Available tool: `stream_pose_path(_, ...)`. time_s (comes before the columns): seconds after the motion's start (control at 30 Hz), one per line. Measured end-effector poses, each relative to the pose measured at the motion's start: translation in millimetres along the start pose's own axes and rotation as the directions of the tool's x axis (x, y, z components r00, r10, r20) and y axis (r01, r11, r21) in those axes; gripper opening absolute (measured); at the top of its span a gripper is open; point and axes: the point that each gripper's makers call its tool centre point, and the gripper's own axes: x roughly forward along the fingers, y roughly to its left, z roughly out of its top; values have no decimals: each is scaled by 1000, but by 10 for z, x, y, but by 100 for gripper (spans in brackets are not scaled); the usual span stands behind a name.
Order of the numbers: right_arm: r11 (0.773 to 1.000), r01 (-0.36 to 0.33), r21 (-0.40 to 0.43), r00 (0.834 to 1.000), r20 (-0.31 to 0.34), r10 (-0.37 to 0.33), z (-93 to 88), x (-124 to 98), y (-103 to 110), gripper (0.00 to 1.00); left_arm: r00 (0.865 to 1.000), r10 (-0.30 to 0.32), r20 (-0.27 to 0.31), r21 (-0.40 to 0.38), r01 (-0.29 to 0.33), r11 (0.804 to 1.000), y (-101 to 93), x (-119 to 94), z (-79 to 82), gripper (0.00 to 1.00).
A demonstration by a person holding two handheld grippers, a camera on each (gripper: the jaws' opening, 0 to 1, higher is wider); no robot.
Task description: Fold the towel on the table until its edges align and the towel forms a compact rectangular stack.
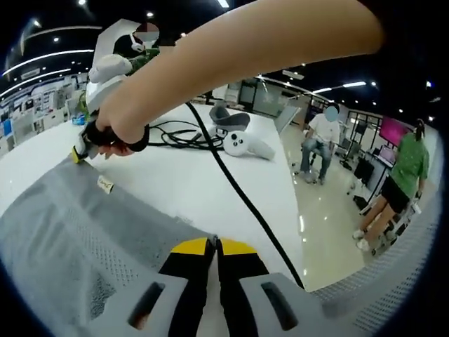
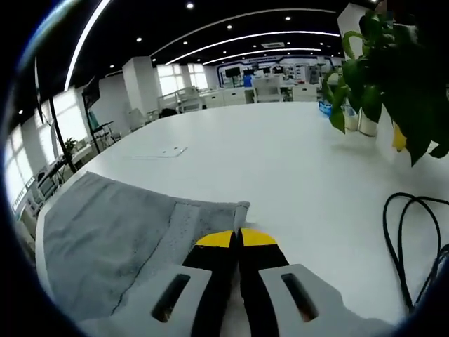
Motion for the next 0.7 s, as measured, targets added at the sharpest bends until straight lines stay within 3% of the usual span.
stream_pose_path(0.37, 998, 62, 25, 998, -6, -61, -9, -307, -259, 0, 996, -47, 76, -28, 50, 998, -214, -19, 270, 4)
stream_pose_path(0.7, 997, 73, 29, 997, 8, -73, 128, -355, -174, 0, 994, -49, 96, 26, 47, 999, -208, -237, 443, 4)
